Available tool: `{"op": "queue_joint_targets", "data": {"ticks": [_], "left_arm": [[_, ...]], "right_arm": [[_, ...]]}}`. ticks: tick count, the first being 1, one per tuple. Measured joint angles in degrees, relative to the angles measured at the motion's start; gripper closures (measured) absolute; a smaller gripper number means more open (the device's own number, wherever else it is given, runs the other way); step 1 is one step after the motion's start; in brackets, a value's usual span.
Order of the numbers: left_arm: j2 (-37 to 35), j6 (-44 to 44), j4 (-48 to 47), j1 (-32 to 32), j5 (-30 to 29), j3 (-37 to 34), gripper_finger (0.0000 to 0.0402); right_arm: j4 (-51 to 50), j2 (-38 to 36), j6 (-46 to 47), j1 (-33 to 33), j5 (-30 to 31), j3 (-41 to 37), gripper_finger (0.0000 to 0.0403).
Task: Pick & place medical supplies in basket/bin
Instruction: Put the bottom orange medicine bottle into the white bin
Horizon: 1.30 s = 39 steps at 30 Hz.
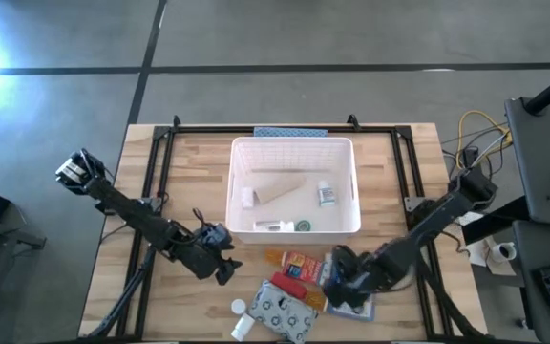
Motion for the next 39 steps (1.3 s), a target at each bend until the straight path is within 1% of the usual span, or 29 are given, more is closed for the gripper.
{"op": "queue_joint_targets", "data": {"ticks": [4, 7, 10, 13, 15, 17, 19, 22, 24, 25, 29, 34, 39], "left_arm": [[-0.05, 3.9, 1.37, 2.03, 0.09, 0.02, 0.0109], [-0.11, 6.56, 1.31, 3.68, 0.03, 0.02, 0.0109], [-0.11, 8.02, 1.3, 4.72, 0.06, 0.02, 0.0109], [-0.15, 8.13, 1.31, 4.85, 0.33, 0.02, 0.0109], [-0.15, 8.11, 1.31, 4.7, 1.97, 0.02, 0.0109], [-0.15, 8.1, 1.28, 4.32, 4.94, 0.0, 0.0109], [-0.14, 8.13, 1.31, 3.55, 6.99, -0.1, 0.0109], [0.2, 8.13, 1.3, 1.82, 7.83, -0.47, 0.0109], [0.2, 8.08, 1.09, 0.37, 7.87, -1.03, 0.0109], [0.2, 7.56, 1.13, -0.27, 7.89, -1.19, 0.0109], [0.13, 4.25, 1.08, -3.06, 7.91, -1.51, 0.0109], [0.11, 1.82, 1.15, -5.79, 7.91, -1.51, 0.0109], [0.09, 0.85, 1.15, -7.31, 7.92, -1.51, 0.0109]], "right_arm": [[0.13, 2.2, -2.58, -4.34, 1.25, 1.52, 0.0076], [-0.88, 3.12, -2.65, -6.38, 5.36, 2.8, 0.0076], [-1.86, 3.47, -0.23, -7.58, 8.68, 3.71, 0.0076], [0.76, 3.5, -1.94, -7.99, 8.64, 4.05, 0.0076], [3.14, 3.53, -7.15, -7.97, 6.89, 4.06, 0.0076], [5.32, 3.54, -12.57, -7.94, 3.57, 4.26, 0.0076], [5.43, 3.54, -16.32, -7.82, 1.33, 4.58, 0.0076], [5.43, 3.54, -22.54, -7.62, 0.5, 4.76, 0.0076], [5.28, 3.54, -26.86, -7.64, -1.89, 4.79, 0.0076], [4.78, 3.54, -27.19, -7.66, -3.92, 4.81, 0.0076], [2.97, 3.5, -22.36, -6.9, -10.59, 4.83, 0.0076], [3.8, 3.5, -18.19, -3.27, -11.94, 5.03, 0.0076], [6.71, 3.52, -16.84, -0.7, -12.17, 5.1, 0.0076]]}}
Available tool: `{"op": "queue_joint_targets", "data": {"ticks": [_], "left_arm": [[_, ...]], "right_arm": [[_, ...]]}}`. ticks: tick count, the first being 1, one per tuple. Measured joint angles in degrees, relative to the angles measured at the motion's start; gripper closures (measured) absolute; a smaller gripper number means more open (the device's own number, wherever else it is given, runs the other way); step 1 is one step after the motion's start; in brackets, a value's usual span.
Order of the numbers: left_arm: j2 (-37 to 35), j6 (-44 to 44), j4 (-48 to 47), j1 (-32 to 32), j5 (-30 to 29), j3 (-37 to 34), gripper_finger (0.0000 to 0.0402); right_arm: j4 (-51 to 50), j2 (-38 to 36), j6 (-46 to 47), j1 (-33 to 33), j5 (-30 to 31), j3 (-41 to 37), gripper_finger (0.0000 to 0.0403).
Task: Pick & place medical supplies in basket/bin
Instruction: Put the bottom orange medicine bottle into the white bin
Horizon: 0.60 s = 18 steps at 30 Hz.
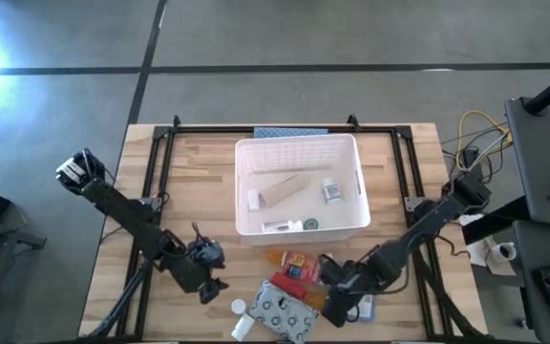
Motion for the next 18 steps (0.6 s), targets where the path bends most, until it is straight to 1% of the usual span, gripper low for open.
{"op": "queue_joint_targets", "data": {"ticks": [3, 8, 10, 14, 16, 18], "left_arm": [[0.0, -0.26, 0.02, -0.27, -0.03, 0.0, 0.0109], [-0.02, -1.5, 0.04, -0.28, -0.03, 0.0, 0.0109], [-0.02, -2.23, 0.04, -0.64, -0.07, 0.0, 0.0109], [-0.04, -2.42, 0.13, -1.28, -0.02, 0.0, 0.0109], [-0.04, -3.24, 0.13, -1.49, -0.05, 0.0, 0.0109], [-0.04, -4.49, 0.06, -1.58, -0.04, 0.0, 0.0109]], "right_arm": [[-0.55, 0.0, -1.39, 0.97, 0.06, -0.31, 0.0076], [-0.81, 0.09, -0.52, 2.29, 0.28, -1.35, 0.0076], [0.13, 0.82, -3.75, 2.52, 1.69, -1.47, 0.0076], [3.17, 4.08, -15.92, 2.92, 3.61, -1.53, 0.0076], [2.86, 6.1, -18.28, 2.92, 4.72, -0.98, 0.0076], [2.55, 8.1, -18.49, 2.9, 5.38, -0.08, 0.0076]]}}
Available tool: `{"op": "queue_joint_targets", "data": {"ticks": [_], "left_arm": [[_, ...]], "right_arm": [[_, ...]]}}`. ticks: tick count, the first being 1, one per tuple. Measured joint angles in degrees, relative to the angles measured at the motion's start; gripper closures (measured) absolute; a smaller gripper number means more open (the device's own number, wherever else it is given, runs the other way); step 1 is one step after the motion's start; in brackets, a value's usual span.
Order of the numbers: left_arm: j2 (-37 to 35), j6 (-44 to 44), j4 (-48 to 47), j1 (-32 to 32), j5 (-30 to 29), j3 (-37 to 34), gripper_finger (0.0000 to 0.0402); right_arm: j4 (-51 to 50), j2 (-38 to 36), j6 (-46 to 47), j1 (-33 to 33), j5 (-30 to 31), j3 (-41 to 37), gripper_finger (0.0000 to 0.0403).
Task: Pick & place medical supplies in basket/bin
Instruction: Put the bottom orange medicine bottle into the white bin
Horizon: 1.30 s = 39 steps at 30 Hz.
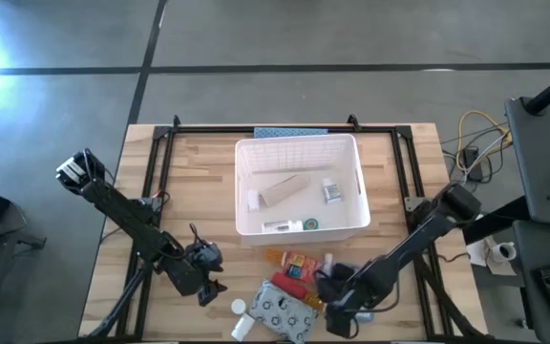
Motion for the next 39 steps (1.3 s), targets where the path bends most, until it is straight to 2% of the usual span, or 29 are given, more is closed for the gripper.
{"op": "queue_joint_targets", "data": {"ticks": [10, 18, 23, 34, 39], "left_arm": [[0.0, -2.0, -0.01, -0.29, -0.1, -0.04, 0.0109], [0.0, -2.02, -0.04, -0.27, -0.17, -0.11, 0.0109], [0.0, -2.02, -0.08, -0.27, -0.54, -0.4, 0.0109], [0.0, -3.5, -0.01, -0.27, -0.69, -0.96, 0.0109], [0.0, -3.55, -0.01, -0.27, -0.71, -0.94, 0.0109]], "right_arm": [[-3.31, 9.13, 0.78, 0.0, 3.18, 7.14, 0.0076], [-18.47, 14.04, 0.21, 0.04, 3.33, 14.76, 0.0076], [-19.82, 13.9, -0.99, -0.17, 4.42, 14.71, 0.0076], [-16.31, 14.06, -0.73, -1.52, 5.21, 13.88, 0.0077], [-19.0, 14.02, -1.0, -1.62, 4.53, 13.22, 0.0111]]}}
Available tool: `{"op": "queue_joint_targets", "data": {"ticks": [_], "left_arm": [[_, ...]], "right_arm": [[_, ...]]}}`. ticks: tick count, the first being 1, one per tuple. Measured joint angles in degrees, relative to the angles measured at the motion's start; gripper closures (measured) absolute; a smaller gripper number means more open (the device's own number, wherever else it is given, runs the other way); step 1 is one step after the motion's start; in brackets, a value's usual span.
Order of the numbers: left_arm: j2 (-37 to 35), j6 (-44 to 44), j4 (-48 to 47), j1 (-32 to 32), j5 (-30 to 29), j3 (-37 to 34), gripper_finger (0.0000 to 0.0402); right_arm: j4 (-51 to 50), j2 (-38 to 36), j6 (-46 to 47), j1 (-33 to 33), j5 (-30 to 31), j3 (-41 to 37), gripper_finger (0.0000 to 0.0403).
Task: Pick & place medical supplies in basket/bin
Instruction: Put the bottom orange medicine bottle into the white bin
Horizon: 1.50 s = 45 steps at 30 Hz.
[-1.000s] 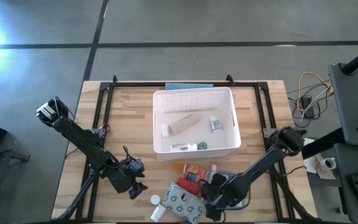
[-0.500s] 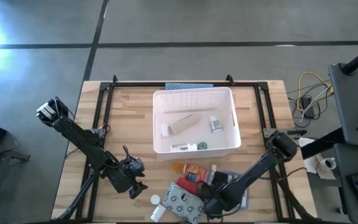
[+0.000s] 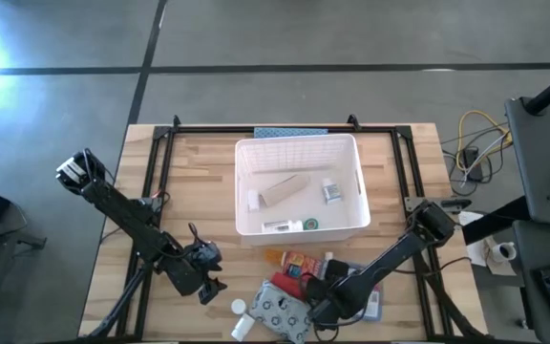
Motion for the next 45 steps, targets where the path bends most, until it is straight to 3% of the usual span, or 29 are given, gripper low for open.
{"op": "queue_joint_targets", "data": {"ticks": [7, 15, 19, 26, 31, 33, 37, 41, 45], "left_arm": [[0.0, 0.0, 0.01, 0.0, -0.3, -0.06, 0.0109], [0.0, 0.0, 0.0, 0.0, -1.31, -0.69, 0.0109], [0.0, 0.0, -0.02, 0.0, -1.29, -0.53, 0.0109], [0.0, 0.01, 0.02, 0.0, -1.29, -0.5, 0.0109], [0.0, 0.02, -0.03, 0.0, -3.14, -0.5, 0.0109], [0.0, 0.02, -0.02, 0.12, -5.3, -0.5, 0.0109], [0.0, 0.47, 0.24, 2.42, -12.08, -0.5, 0.0109], [-0.02, 4.05, 0.15, 6.86, -12.56, -0.5, 0.0109], [-0.02, 4.77, 0.24, 10.39, -12.57, -0.49, 0.0109]], "right_arm": [[-0.86, -0.61, -1.92, 0.0, -3.61, 1.01, 0.0208], [-1.04, -6.88, -0.63, -0.21, -1.42, 1.7, 0.0213], [-3.33, -12.25, 2.89, -1.07, 4.22, 1.7, 0.0212], [-2.6, -24.36, 10.47, -4.45, 20.29, 1.68, 0.021], [2.99, -30.6, 6.8, -10.22, 31.12, 1.73, 0.0209], [2.73, -31.75, 4.88, -14.74, 29.78, 1.73, 0.0209], [2.59, -31.98, 0.31, -27.18, 16.65, 1.62, 0.0206], [2.38, -30.48, -5.04, -36.67, 7.76, 1.62, 0.018], [1.75, -29.18, -7.99, -42.26, -1.07, 1.62, 0.013]]}}
